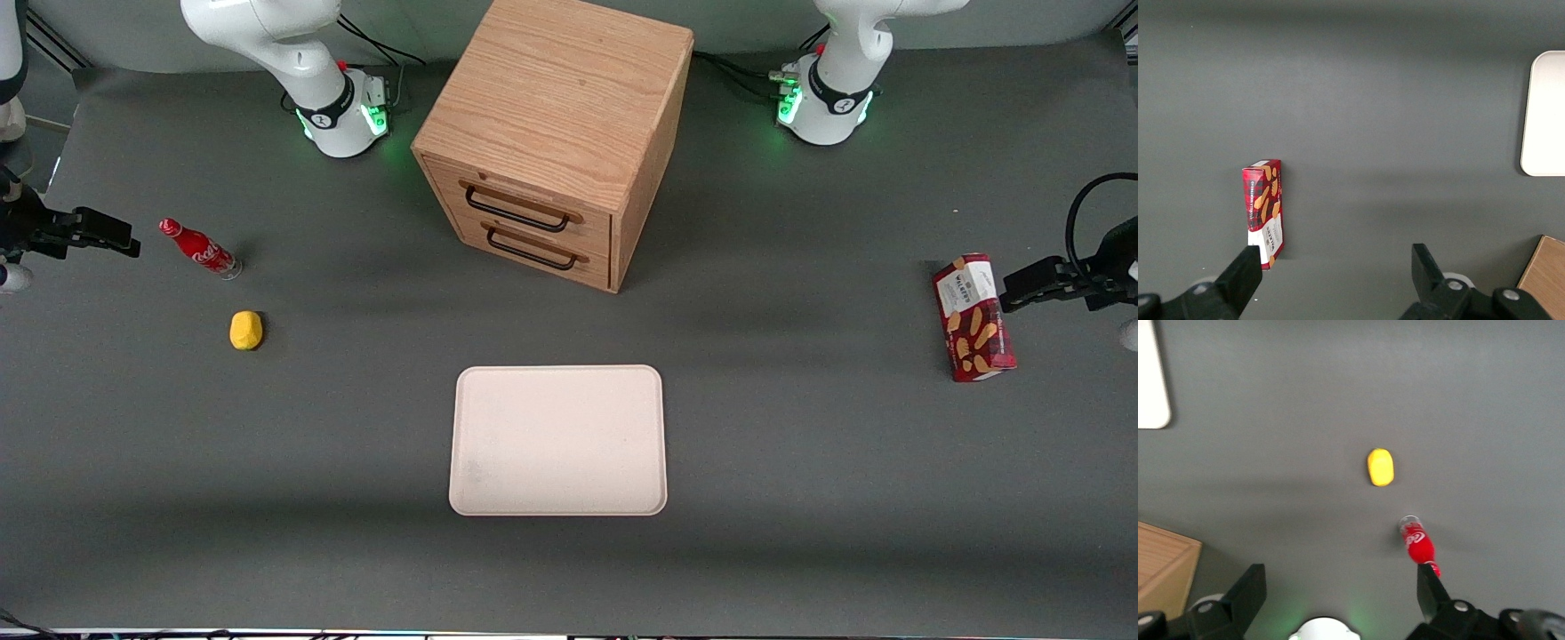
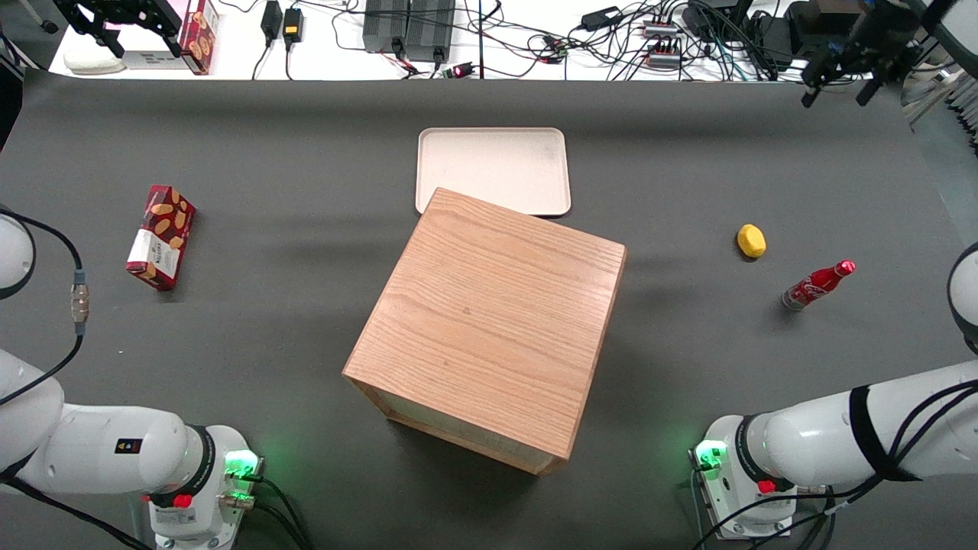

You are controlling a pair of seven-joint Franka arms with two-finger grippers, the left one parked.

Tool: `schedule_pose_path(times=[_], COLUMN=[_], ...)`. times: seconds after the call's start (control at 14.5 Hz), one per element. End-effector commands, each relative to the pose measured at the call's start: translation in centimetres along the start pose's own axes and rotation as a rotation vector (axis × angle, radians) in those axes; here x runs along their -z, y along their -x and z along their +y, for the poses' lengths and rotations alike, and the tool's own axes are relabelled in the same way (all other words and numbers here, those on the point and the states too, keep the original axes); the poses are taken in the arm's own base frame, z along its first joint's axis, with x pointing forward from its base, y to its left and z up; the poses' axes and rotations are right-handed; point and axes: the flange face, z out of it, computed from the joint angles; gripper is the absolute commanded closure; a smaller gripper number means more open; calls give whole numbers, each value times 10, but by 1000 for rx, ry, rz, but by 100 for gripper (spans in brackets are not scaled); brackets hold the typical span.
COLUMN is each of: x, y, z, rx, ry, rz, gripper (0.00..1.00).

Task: Place coke bottle on tray
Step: 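Move the right gripper toward the red Coca-Cola bottle lying on the table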

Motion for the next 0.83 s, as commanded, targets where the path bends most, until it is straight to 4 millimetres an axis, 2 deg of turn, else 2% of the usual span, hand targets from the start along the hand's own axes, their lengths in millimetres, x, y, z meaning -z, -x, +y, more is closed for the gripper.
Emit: schedule_pose_path(times=[0.0,0.35,0.48,0.55,0.76], x=[-63,-154,-191,-206,-227], y=[50,92,114,120,127], z=[25,78,79,86,86], rx=[78,128,144,130,139], ry=[5,-41,-30,-34,-27], rz=[87,111,152,163,137], gripper=[0,0,0,0,0])
